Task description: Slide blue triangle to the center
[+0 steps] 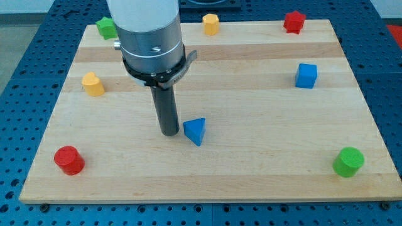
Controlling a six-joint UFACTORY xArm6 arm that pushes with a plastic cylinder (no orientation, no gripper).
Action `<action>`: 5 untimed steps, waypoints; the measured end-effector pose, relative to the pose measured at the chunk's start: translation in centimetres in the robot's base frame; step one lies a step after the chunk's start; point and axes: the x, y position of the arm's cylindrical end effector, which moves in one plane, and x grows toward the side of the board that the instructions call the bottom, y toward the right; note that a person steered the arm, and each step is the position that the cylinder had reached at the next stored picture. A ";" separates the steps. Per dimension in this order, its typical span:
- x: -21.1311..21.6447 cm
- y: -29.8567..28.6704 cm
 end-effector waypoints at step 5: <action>-6.6 3.8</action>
